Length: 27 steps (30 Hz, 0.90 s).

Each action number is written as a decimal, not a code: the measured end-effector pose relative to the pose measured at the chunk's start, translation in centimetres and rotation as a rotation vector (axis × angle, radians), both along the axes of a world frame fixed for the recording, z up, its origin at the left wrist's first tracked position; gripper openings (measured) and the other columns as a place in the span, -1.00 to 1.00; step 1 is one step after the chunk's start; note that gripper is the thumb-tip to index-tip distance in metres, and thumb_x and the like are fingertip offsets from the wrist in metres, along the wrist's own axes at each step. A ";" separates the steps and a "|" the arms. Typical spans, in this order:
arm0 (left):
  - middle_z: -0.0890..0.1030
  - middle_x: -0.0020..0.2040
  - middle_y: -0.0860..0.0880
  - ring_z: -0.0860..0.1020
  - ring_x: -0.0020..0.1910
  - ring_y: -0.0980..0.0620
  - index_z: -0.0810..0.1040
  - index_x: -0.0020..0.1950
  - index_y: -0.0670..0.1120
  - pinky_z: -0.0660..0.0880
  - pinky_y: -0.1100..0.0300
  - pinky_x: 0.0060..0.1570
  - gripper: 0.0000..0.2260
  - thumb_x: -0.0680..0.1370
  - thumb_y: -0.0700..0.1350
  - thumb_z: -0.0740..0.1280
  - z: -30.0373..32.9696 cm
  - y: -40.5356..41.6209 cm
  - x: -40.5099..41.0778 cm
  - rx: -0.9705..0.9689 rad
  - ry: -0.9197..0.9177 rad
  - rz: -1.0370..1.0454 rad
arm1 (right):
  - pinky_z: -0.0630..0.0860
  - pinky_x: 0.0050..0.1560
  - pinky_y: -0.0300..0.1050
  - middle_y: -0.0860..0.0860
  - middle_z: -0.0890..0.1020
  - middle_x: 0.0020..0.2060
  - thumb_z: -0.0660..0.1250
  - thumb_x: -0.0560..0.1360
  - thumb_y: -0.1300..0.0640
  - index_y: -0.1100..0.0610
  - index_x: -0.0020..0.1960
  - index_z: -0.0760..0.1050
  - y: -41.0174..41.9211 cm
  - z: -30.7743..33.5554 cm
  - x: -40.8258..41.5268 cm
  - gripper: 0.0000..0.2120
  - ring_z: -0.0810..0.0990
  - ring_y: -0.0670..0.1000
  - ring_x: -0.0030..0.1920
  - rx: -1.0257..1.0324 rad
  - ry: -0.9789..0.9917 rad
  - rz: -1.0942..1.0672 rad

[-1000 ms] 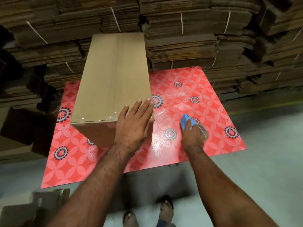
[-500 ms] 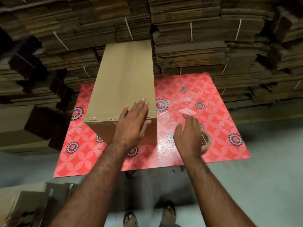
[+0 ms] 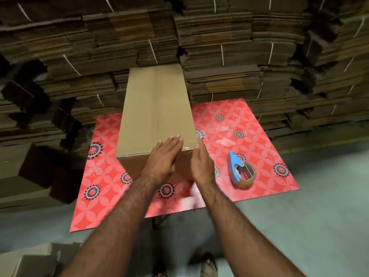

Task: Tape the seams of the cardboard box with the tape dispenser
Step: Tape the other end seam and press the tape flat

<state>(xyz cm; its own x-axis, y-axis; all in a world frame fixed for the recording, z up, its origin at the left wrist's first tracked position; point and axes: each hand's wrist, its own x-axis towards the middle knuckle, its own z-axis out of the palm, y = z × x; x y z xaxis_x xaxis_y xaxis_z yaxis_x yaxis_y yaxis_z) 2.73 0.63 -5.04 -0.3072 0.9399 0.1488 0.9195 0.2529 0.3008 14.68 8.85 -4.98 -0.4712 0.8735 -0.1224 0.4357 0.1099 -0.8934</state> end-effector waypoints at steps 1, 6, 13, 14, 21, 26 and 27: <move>0.28 0.56 -0.09 0.25 0.54 -0.12 0.30 0.54 -0.12 0.19 -0.16 0.46 -0.31 0.39 -0.34 0.29 -0.1 0.0 -0.2 -0.010 -0.009 -0.006 | 0.19 0.47 -0.14 0.01 0.38 0.50 0.02 0.70 0.05 0.05 0.55 0.27 0.0 0.0 -0.1 -0.57 0.34 0.05 0.48 -0.091 0.049 -0.028; 0.14 0.61 -0.02 0.12 0.59 -0.03 0.17 0.59 -0.07 0.06 -0.05 0.52 -0.29 0.46 -0.31 0.28 0.3 0.0 -0.6 -0.063 0.007 -0.023 | 0.17 0.54 -0.02 -0.02 0.42 0.47 -0.08 0.46 -0.55 0.02 0.51 0.36 0.2 -1.2 -0.6 -0.12 0.34 -0.01 0.48 -0.306 0.141 -0.044; 0.08 0.63 -0.03 0.08 0.59 -0.03 0.11 0.61 -0.08 0.05 -0.03 0.51 -0.28 0.46 -0.29 0.26 0.7 -0.2 -0.5 -0.088 0.042 -0.048 | 0.23 0.50 -0.05 -0.01 0.45 0.44 -0.06 0.61 -0.29 0.04 0.49 0.39 -0.4 1.1 -1.3 -0.37 0.37 -0.02 0.47 -0.146 0.260 -0.207; 0.08 0.63 -0.04 0.08 0.59 -0.04 0.11 0.60 -0.08 0.05 -0.03 0.51 -0.27 0.46 -0.28 0.26 0.6 -0.3 -0.5 -0.089 0.049 -0.052 | 0.23 0.49 -0.09 0.00 0.46 0.44 -0.06 0.67 -0.18 0.03 0.49 0.39 -0.6 0.8 -1.6 -0.46 0.38 0.01 0.46 -0.102 0.216 -0.200; 0.13 0.61 -0.05 0.10 0.59 -0.04 0.15 0.60 -0.10 0.04 -0.04 0.51 -0.39 0.56 -0.22 0.24 0.5 -0.4 -1.0 -0.048 -0.027 -0.104 | 0.04 0.47 -0.24 0.11 0.22 0.57 -0.08 0.72 -0.02 0.16 0.59 0.15 0.2 -1.7 -1.5 -0.51 0.17 0.08 0.56 -0.090 0.011 -0.124; 0.35 0.53 -0.02 0.28 0.53 -0.02 0.41 0.47 -0.03 0.12 -0.20 0.46 -0.46 0.46 -0.13 0.17 0.7 -3.5 -4.0 0.074 -0.024 0.004 | -0.18 0.45 -0.42 0.23 0.02 0.58 -0.02 0.67 0.02 0.35 0.58 -0.04 -4.1 -2.5 -3.3 -0.40 0.00 0.10 0.60 0.177 0.145 -0.274; 0.34 0.53 0.02 0.27 0.53 0.02 0.40 0.48 0.01 0.08 -0.23 0.46 -0.41 0.42 -0.12 0.14 0.5 -4.2 -4.3 0.046 -0.022 0.006 | -0.18 0.48 -0.38 0.23 -0.02 0.59 -0.04 0.64 -0.01 0.36 0.57 -0.07 -4.8 -2.5 -4.1 -0.35 -0.03 0.09 0.60 0.172 0.164 -0.274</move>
<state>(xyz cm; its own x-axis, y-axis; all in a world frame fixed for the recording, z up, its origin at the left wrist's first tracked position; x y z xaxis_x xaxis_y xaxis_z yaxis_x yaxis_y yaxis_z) -1.60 -3.55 -4.50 -0.3167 0.9303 0.1853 0.9110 0.2439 0.3327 10.60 4.05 -7.52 -0.2177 0.9713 0.0955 0.3223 0.1639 -0.9324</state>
